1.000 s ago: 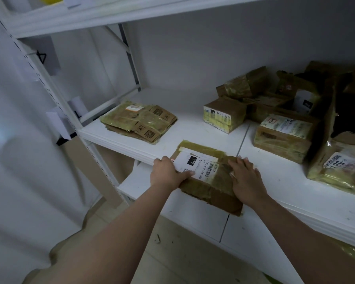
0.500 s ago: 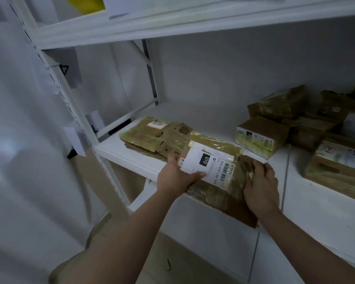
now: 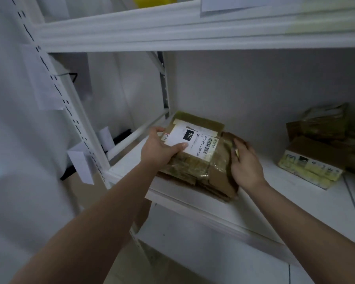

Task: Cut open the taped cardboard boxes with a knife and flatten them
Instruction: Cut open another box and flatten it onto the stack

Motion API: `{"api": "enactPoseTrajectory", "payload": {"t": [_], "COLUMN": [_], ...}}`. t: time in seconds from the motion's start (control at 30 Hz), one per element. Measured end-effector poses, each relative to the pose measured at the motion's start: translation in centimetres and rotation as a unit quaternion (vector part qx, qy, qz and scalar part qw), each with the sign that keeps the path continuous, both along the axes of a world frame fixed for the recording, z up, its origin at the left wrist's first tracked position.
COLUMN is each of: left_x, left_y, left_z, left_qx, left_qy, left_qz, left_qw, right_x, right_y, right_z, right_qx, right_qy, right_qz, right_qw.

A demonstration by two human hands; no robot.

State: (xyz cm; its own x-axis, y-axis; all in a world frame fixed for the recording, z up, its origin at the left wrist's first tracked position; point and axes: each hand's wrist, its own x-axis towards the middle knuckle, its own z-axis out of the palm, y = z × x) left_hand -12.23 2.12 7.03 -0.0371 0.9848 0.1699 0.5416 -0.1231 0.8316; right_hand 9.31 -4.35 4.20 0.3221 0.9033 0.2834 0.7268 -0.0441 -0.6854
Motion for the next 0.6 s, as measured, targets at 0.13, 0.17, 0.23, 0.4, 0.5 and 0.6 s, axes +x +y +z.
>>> {"api": "enactPoseTrajectory", "payload": {"t": [0.13,0.17,0.23,0.4,0.5,0.6], "left_x": [-1.0,-1.1,-1.3,-1.2,-0.8,-0.9], "left_y": [3.1,3.6,4.6,5.2,5.0,5.7], "left_z": [-0.7,-1.0,-1.7,-4.0,-5.3,-6.8], "left_qx": [-0.01,-0.012,-0.027,-0.011,0.045,-0.014], "left_qy": [0.008,0.019,0.066,0.329,0.435,0.438], "left_qz": [0.0,0.002,0.0,0.013,-0.047,-0.136], "left_qw": [1.0,1.0,0.997,0.944,0.898,0.888], "right_x": [-1.2,-1.4,-2.0,-3.0,-3.9,-4.2], "right_y": [3.0,3.5,4.3,4.2,3.8,3.6], "right_z": [-0.3,-0.6,-1.6,-5.3,-6.2,-6.6], "right_qx": [-0.056,-0.066,-0.107,-0.238,-0.239,-0.234], "right_qy": [-0.025,-0.034,-0.074,-0.138,-0.175,-0.179], "right_qz": [-0.006,-0.004,0.008,0.014,0.006,-0.01], "right_qw": [0.998,0.997,0.991,0.961,0.955,0.956]}}
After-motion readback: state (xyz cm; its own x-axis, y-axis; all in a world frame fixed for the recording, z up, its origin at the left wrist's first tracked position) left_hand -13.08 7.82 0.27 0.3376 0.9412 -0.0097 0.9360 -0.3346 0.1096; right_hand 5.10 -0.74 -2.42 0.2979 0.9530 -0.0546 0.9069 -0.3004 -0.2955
